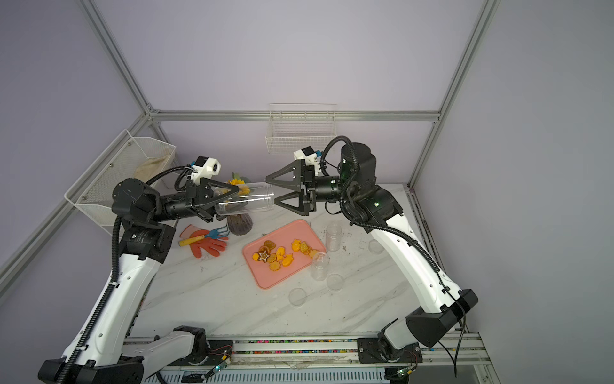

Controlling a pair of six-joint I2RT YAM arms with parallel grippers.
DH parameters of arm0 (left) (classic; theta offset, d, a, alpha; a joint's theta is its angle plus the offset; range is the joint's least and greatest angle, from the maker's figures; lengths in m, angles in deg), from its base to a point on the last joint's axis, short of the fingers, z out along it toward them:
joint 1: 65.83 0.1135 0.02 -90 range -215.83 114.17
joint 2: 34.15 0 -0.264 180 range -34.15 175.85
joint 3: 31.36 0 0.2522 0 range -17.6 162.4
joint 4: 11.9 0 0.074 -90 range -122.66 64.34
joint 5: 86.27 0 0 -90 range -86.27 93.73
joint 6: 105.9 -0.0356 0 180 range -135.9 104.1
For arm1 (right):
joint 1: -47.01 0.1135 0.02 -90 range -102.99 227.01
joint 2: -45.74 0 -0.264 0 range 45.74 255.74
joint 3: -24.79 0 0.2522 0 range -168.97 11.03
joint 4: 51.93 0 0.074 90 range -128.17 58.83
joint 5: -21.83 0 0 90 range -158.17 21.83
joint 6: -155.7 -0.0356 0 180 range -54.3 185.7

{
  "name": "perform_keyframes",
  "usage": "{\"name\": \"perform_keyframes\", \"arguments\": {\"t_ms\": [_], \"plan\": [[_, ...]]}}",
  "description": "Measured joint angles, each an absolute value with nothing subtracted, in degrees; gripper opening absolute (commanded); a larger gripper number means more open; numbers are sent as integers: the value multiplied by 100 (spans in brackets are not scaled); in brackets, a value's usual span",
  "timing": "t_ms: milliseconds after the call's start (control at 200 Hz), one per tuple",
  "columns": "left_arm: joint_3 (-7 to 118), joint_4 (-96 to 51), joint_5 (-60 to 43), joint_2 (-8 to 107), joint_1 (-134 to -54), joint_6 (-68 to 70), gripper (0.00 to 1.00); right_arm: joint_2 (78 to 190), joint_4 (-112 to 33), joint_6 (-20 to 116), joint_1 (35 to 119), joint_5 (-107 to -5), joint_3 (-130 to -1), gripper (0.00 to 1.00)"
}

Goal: Pour the cookies out of the jar
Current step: Place the jar at the center of the board.

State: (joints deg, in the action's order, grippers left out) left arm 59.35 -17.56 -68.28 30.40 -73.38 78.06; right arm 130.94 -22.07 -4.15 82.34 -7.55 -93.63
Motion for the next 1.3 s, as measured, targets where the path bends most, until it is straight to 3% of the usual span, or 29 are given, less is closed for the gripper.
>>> {"name": "perform_keyframes", "arguments": {"t_ms": [645,1295], "plan": [[5935,-1894,-6826,3097,-7423,7642,51,13348,-1717,-28,8730,-901,-9881,97],[5935,-1979,-6847,3163,-7451,7456,52,13392,-2026,-465,8765,-811,-9538,69]]}}
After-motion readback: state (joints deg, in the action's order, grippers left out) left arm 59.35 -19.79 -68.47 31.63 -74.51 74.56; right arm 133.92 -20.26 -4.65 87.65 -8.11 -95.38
